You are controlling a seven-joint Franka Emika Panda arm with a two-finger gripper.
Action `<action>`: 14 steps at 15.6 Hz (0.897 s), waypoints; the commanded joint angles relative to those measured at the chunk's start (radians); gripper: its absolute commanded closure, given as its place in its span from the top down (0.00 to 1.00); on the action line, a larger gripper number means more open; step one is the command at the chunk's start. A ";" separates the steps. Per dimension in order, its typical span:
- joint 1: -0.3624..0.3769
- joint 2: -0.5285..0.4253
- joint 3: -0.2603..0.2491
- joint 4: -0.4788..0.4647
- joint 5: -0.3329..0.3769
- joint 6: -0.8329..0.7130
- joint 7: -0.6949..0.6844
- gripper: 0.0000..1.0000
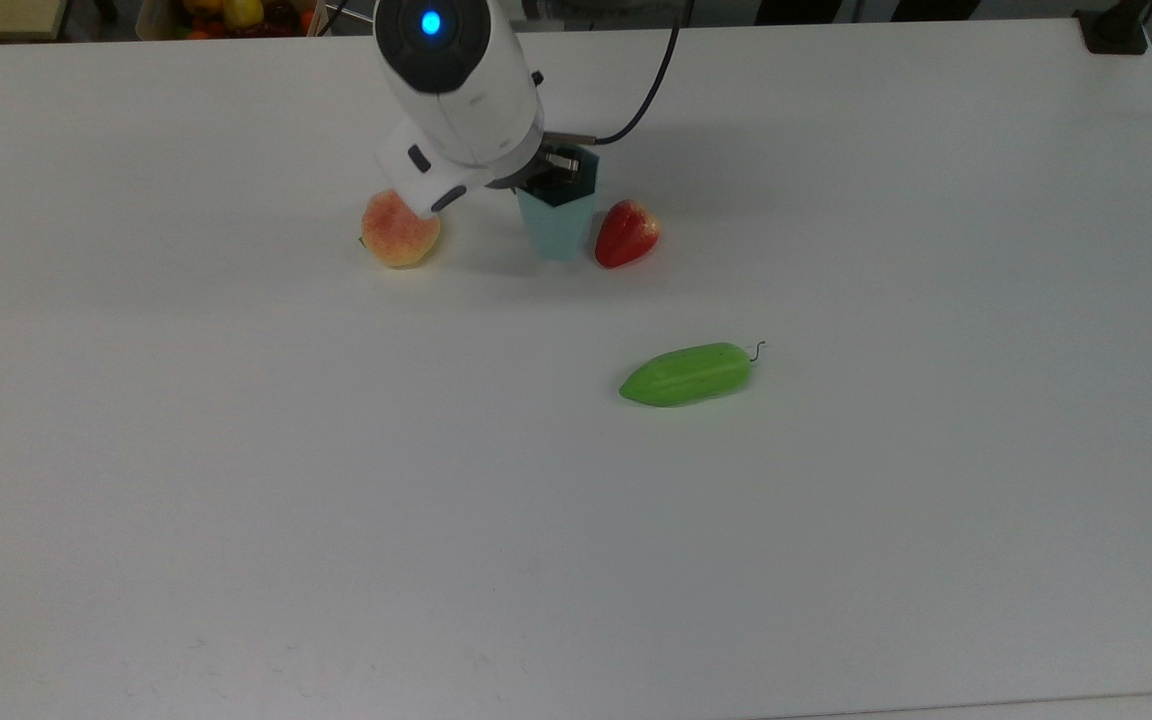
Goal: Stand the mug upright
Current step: 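Lift and rotate the mug upright, carrying it beside the strawberry, then lower the mug onto the table and open the gripper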
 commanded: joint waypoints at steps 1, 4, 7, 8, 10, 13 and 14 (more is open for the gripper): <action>-0.041 0.024 -0.003 0.001 0.032 0.011 -0.057 0.00; -0.043 0.031 -0.003 0.000 0.045 0.037 -0.050 0.00; -0.049 0.038 -0.003 0.000 0.046 0.051 -0.044 0.00; -0.049 0.040 -0.003 -0.002 0.046 0.054 -0.044 0.00; -0.047 0.043 -0.003 -0.003 0.045 0.068 -0.044 0.00; -0.049 0.058 -0.003 -0.003 0.043 0.088 -0.044 0.10; -0.049 0.058 -0.004 -0.003 0.043 0.089 -0.044 0.19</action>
